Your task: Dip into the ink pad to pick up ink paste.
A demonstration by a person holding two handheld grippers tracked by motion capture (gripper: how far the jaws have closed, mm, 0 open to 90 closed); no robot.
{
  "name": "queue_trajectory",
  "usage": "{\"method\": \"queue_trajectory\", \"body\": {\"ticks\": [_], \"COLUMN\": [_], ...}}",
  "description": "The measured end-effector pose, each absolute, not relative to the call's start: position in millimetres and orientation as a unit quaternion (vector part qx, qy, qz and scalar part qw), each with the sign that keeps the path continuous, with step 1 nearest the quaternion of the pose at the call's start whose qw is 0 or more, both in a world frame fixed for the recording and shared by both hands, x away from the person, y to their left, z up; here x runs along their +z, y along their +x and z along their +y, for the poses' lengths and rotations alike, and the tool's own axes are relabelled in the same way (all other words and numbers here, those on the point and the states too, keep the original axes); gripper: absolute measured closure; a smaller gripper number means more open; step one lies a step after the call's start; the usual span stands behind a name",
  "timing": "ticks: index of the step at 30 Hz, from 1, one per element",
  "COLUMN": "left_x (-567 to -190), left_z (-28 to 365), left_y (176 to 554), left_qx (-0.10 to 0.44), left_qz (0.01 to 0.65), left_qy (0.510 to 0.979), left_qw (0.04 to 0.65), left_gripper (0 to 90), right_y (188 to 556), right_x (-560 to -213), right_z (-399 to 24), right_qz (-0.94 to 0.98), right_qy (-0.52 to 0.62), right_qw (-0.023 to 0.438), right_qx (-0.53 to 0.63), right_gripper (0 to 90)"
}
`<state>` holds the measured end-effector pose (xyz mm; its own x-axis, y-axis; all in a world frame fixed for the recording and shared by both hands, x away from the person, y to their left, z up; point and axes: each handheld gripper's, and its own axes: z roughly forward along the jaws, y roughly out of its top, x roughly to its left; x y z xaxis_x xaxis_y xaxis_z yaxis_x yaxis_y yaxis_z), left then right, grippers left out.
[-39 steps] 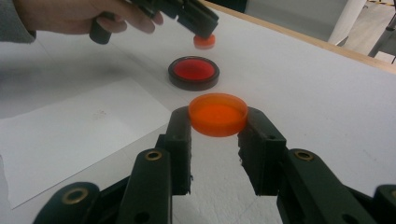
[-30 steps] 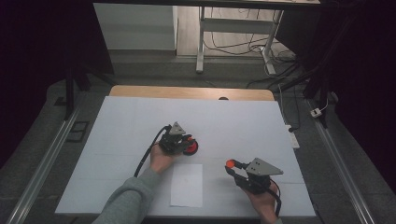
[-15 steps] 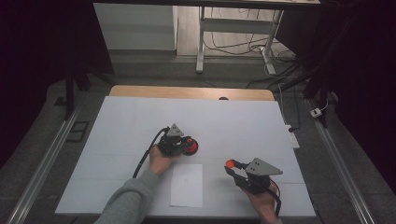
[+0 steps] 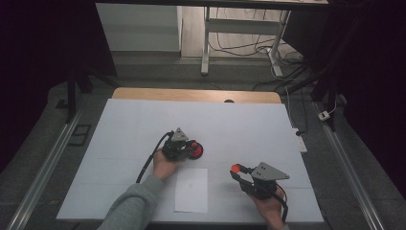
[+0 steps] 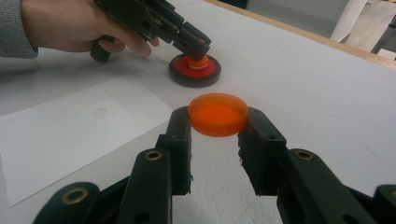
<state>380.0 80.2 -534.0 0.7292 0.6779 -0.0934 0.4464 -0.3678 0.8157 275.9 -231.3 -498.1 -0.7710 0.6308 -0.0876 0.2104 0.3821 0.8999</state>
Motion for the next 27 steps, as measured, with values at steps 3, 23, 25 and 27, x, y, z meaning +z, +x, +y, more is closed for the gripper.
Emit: {"method": "queue_trajectory", "body": {"ticks": [3,23,25,27], "left_x": [-536.1,-536.2,-536.1,-536.1], "left_z": [80.9,78.2,78.0,77.2], "left_y": [378.1,376.5,376.5,376.3], "left_qx": [0.136,0.15,0.151,0.152], "left_qz": [0.342,0.336,0.335,0.336], "left_qy": [0.813,0.817,0.818,0.818], "left_qw": [0.451,0.444,0.442,0.442], "left_gripper": [73.4,73.7,73.7,73.7], "right_y": [275.7,274.6,274.6,274.6], "right_x": [-498.0,-497.8,-497.8,-497.7], "right_z": [-231.0,-231.1,-230.9,-231.0], "right_qz": [0.804,0.804,0.804,0.804], "right_qy": [0.261,0.261,0.261,0.262], "right_qw": [0.214,0.216,0.217,0.217], "right_qx": [0.489,0.489,0.488,0.488], "right_gripper": [64.7,64.7,64.7,64.7]}}
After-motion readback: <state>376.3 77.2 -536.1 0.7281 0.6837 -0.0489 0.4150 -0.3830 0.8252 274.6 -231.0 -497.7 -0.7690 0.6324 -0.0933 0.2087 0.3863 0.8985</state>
